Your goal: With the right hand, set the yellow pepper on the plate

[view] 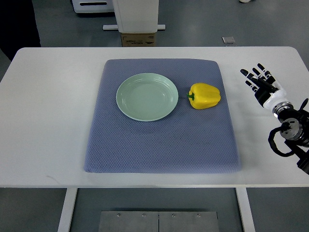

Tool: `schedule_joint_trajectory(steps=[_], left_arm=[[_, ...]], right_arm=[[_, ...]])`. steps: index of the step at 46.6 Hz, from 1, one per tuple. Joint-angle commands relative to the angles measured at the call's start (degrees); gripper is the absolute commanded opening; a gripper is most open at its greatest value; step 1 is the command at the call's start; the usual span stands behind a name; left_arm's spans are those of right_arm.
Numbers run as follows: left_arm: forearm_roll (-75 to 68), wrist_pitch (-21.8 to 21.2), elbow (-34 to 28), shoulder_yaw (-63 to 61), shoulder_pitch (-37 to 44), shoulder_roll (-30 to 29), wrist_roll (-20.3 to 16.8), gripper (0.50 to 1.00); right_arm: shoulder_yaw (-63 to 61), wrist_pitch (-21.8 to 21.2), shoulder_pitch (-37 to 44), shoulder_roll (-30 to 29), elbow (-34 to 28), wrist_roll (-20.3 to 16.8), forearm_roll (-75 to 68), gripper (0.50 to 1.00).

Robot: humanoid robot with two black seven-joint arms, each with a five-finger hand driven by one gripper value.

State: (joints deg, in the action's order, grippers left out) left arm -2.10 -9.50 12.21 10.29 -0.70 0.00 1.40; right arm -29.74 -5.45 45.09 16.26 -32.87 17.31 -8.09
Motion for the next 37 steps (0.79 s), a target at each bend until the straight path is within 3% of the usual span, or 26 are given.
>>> schedule_joint_trajectory(steps=[1,37], left_arm=[[0.1,0.0,0.0,0.1,0.0,0.0,-0.1,1.000],[0.0,0.8,0.1,-0.2,-0.1,0.0,-0.1,1.000]], right_arm=[[0.0,0.0,0.0,0.0,0.0,0.0,0.0,1.000],[-0.1,0.0,0.0,0.1,0.1,0.0,0.0,1.000]])
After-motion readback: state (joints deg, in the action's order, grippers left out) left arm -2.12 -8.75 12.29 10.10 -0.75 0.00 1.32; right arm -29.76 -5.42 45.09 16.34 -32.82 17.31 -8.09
